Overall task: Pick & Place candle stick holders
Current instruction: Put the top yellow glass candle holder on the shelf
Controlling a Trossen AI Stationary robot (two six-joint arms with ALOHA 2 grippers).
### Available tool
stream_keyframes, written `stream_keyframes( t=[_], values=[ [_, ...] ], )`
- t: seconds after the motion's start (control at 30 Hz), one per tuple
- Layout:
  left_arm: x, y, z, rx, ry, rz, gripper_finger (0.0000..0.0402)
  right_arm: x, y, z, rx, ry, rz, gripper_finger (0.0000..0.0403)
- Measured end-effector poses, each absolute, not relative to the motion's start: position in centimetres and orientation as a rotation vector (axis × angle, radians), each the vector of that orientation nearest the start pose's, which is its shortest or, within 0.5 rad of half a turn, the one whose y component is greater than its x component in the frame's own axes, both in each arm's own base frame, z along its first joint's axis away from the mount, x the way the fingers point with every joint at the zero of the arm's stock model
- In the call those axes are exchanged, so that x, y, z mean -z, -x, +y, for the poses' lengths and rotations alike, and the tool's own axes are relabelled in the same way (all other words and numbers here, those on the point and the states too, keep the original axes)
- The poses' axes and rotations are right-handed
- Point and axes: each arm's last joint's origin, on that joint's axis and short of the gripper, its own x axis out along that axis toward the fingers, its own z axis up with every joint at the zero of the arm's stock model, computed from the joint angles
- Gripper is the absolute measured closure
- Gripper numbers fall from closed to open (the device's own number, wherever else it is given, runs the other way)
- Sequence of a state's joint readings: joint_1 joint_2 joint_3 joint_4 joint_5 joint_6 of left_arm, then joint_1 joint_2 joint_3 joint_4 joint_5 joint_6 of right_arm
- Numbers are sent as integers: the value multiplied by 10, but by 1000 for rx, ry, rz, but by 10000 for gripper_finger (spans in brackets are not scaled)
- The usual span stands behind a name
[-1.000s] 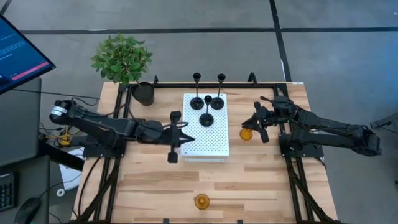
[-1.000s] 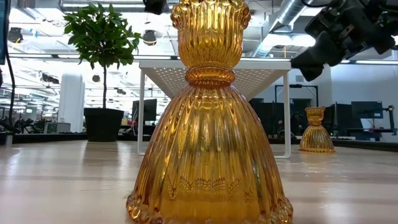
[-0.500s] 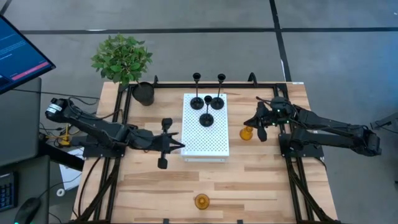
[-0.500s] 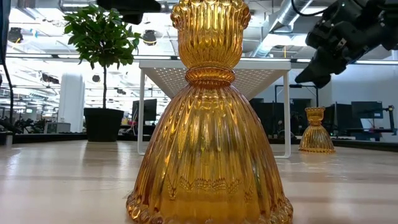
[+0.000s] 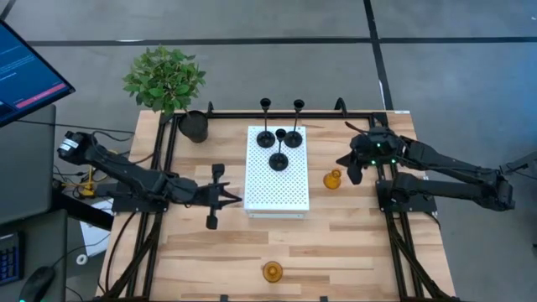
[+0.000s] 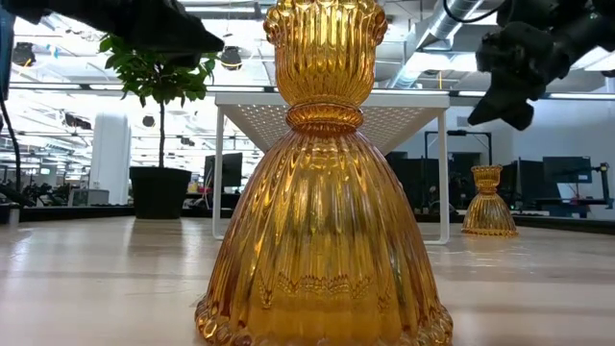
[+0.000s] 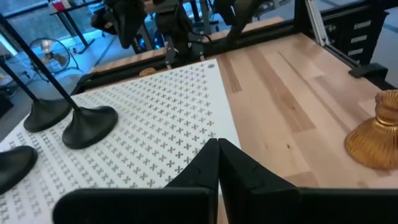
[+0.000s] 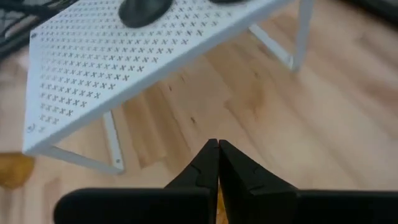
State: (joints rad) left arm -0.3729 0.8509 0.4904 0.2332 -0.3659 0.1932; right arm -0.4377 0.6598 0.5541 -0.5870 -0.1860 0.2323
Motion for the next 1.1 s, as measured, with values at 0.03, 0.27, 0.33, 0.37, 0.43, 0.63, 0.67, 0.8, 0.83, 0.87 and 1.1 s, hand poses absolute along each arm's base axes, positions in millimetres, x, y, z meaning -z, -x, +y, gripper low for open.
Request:
stream_keyframes(
  t=[0.03, 0.27, 0.33, 0.37, 0.43, 0.63, 0.67, 0.8, 0.83, 0.87, 1.1],
  values=[
    [-258, -181, -60, 18, -238, 115, 396, -237, -125, -52, 328, -475, 634, 401],
    [-254, -180, -59, 16, -209, 103, 396, -239, -130, -54, 333, -561, 583, 400],
    [-254, -180, -59, 16, -208, 103, 396, -241, -131, -54, 330, -568, 567, 399],
    [-254, -180, -59, 16, -208, 103, 396, -241, -131, -54, 320, -572, 556, 399],
    [-254, -180, -59, 16, -208, 103, 396, -244, -133, -53, 268, -589, 533, 401],
    [-254, -180, -59, 16, -207, 103, 396, -246, -141, -35, 136, -529, 545, 402],
    [-254, -180, -59, 16, -207, 103, 396, -246, -142, -31, 141, -499, 549, 402],
    [-254, -180, -59, 16, -207, 103, 396, -249, -142, -17, 161, -405, 590, 403],
    [-254, -180, -59, 16, -207, 103, 396, -251, -141, -14, 173, -382, 603, 403],
    [-254, -180, -59, 16, -207, 103, 396, -251, -140, -11, 192, -361, 624, 403],
    [-254, -180, -59, 16, -207, 103, 396, -245, -135, 3, 269, -250, 775, 403]
  ],
)
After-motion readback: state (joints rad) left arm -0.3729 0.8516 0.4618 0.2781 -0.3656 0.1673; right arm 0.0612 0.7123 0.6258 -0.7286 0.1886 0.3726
